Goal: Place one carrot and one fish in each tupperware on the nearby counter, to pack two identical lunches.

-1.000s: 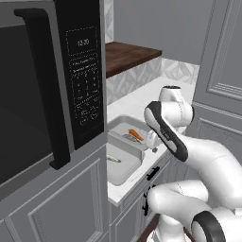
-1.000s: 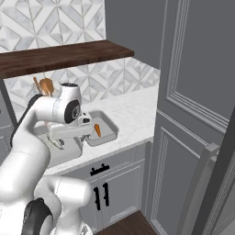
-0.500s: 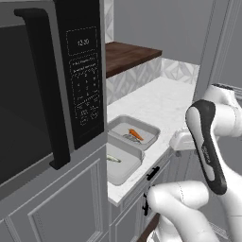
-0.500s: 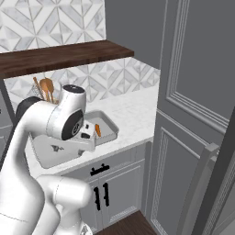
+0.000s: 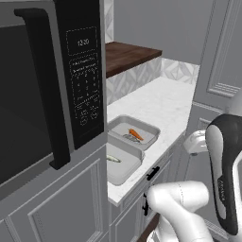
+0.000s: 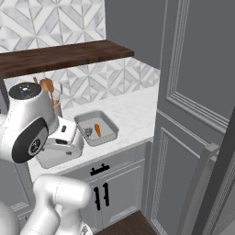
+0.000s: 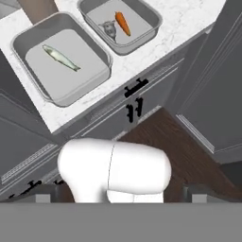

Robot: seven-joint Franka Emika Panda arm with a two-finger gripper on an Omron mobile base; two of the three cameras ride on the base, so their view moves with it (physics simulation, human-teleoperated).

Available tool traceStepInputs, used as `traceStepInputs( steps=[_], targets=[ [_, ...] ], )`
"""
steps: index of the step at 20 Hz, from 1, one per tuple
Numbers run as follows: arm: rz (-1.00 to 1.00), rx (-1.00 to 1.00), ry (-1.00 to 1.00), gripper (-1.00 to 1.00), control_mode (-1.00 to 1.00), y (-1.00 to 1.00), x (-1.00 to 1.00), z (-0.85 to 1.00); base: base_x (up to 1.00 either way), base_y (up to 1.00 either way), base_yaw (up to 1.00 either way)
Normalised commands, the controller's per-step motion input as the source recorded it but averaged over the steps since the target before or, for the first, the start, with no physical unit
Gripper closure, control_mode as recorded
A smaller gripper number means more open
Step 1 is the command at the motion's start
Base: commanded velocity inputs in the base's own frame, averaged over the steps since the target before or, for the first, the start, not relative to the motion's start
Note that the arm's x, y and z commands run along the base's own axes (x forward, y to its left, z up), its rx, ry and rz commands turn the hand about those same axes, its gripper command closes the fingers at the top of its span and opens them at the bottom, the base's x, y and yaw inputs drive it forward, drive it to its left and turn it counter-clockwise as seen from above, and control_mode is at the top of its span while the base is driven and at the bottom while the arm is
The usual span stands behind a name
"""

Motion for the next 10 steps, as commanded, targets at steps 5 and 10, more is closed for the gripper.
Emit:
traceStepInputs(
  steps=[5, 10],
  targets=[
    [0.00, 0.00, -0.01, -1.00, -1.00, 0.00, -0.04, 0.00, 0.00, 0.00, 0.00],
    [0.00, 0.00, 0.03, -1.00, 1.00, 0.00, -0.12, -0.04, -0.60, 0.01, 0.00]
  ],
)
